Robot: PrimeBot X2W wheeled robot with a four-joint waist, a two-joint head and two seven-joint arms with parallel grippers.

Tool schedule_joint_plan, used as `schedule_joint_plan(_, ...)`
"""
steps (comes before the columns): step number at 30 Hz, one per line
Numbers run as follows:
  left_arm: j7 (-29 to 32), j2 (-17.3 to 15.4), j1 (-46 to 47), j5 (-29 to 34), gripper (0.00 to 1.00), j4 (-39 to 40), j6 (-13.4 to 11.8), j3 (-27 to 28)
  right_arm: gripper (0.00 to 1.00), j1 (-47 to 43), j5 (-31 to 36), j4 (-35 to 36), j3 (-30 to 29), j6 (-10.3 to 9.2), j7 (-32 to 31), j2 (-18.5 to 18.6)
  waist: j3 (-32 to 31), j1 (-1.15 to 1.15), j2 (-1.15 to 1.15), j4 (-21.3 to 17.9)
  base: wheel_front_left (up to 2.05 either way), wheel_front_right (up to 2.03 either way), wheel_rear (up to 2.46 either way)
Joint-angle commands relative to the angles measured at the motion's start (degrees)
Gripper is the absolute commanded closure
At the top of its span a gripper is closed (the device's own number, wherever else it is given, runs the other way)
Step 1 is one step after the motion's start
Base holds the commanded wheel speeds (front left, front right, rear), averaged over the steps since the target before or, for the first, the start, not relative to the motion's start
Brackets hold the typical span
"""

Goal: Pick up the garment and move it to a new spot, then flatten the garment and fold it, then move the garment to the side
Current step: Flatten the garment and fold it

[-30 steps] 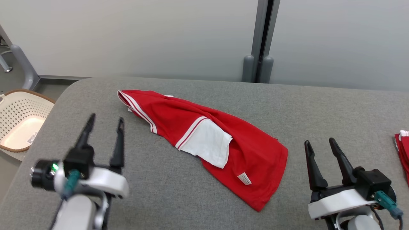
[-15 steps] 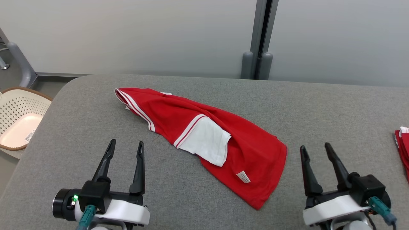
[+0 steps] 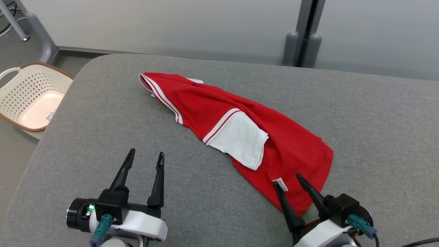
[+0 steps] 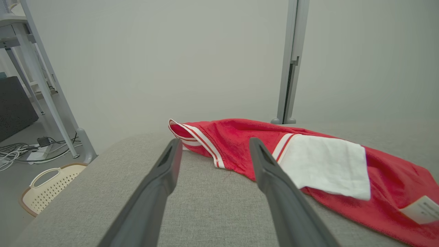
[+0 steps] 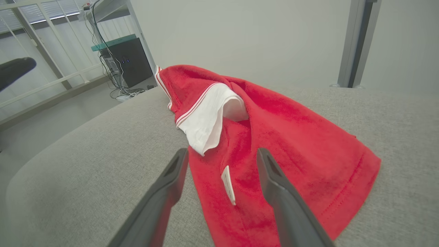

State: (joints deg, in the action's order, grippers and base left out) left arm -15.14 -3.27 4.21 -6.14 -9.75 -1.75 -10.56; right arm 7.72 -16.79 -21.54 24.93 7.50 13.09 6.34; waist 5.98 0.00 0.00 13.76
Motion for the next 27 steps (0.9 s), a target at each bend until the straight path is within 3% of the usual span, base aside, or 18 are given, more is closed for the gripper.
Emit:
schedule_joint_plan(1,0.0,-0.3,1.3,0.1,0.0,-0.1,0.2,0.0,0.0,0.6,-0.4,-0.4,0.1,-0.02,0.0,0.3,1.0,0.0,0.0,1.1,0.0,0.0,0.0)
schedule_joint_plan(11,0.0,0.2,2.8,0.4,0.0,-1.8,0.5,0.0,0.0,5.0,-3.7,-9.2,2.8,-0.01,1.1,1.4,2.8,0.0,0.0,3.7,0.0,0.0,0.0)
schedule_joint_plan(12,0.0,0.2,2.9,0.4,0.0,-1.9,0.4,0.0,0.09,5.4,-3.8,-9.9,2.9,-0.01,1.3,1.4,2.9,0.0,0.0,3.8,0.0,0.0,0.0)
schedule_joint_plan(14,0.0,0.2,3.3,0.4,0.0,-1.8,0.3,-0.1,1.0,6.1,-4.1,-11.3,3.0,-0.01,1.6,1.5,3.1,0.0,0.0,3.9,0.0,0.0,0.0)
schedule_joint_plan(21,0.0,0.2,3.1,0.2,0.0,-2.5,0.2,-0.1,1.0,7.9,-4.7,-12.5,3.7,-0.01,2.2,1.8,2.6,0.0,0.0,2.9,0.0,0.0,0.0)
schedule_joint_plan(27,0.0,0.3,2.1,-0.5,0.0,-2.3,-0.1,-0.4,1.0,6.8,-2.2,-6.0,1.4,-0.01,2.2,4.7,0.4,0.0,0.0,0.9,0.0,0.0,0.0)
